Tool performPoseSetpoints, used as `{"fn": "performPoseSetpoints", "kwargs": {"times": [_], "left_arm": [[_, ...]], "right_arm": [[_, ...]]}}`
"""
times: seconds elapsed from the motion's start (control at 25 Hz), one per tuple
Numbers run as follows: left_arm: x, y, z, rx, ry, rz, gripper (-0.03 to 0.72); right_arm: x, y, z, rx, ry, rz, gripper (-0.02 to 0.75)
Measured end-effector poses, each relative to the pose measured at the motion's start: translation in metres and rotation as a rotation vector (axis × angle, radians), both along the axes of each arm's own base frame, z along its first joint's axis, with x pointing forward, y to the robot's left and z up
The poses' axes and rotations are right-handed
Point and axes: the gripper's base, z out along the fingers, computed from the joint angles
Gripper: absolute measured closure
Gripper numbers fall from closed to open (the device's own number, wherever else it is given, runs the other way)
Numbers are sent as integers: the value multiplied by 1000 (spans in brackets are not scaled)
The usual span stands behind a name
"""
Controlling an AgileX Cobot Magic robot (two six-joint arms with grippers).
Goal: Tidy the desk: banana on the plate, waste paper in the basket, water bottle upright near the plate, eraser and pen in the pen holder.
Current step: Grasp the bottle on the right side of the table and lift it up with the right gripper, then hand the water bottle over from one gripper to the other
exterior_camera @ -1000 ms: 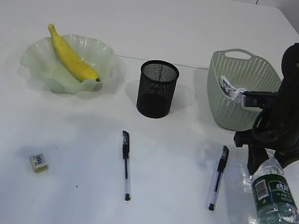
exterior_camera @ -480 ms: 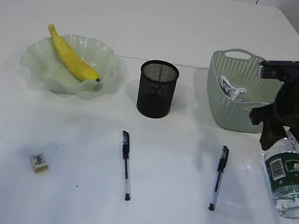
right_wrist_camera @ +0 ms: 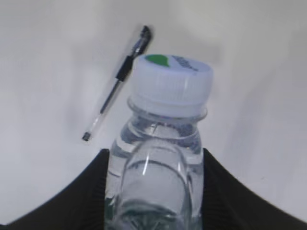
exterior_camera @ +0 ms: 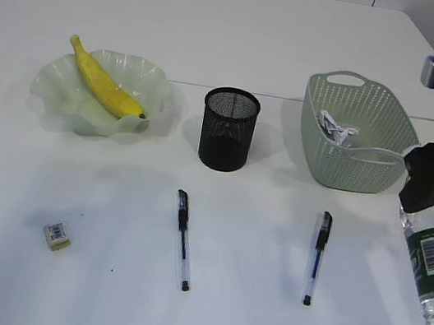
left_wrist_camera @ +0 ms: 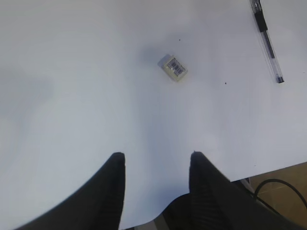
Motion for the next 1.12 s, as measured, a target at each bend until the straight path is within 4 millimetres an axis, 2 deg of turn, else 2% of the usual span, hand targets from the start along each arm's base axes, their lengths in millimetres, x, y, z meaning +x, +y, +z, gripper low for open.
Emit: {"fn": "performPoseSetpoints", "kwargs": {"times": [0.16, 0.24, 0.44, 0.6, 0.8, 1.0, 1.12], "left_arm": [[0, 0, 0, -1, -5, 1, 381], [0, 0, 0, -1, -6, 1, 381], [2, 0, 1, -3, -25, 5, 381], [3, 0, 2, -5, -39, 7, 381], [5, 0, 2, -7, -57, 10, 381], [5, 0, 2, -7, -57, 10, 381], [5, 0, 2, -7, -57, 10, 381]], "right_arm": [[-27, 8, 24, 92, -86, 86, 382], [-39, 17, 36, 114, -139, 183, 382], [-57, 59, 52, 271, -236, 479, 384], [-63, 89, 63, 402, -377, 677, 384], [-66, 107, 80, 538, -564, 832, 384], [-63, 114, 95, 647, -736, 848, 384], [-56, 119, 97, 732, -791, 823, 384]]}}
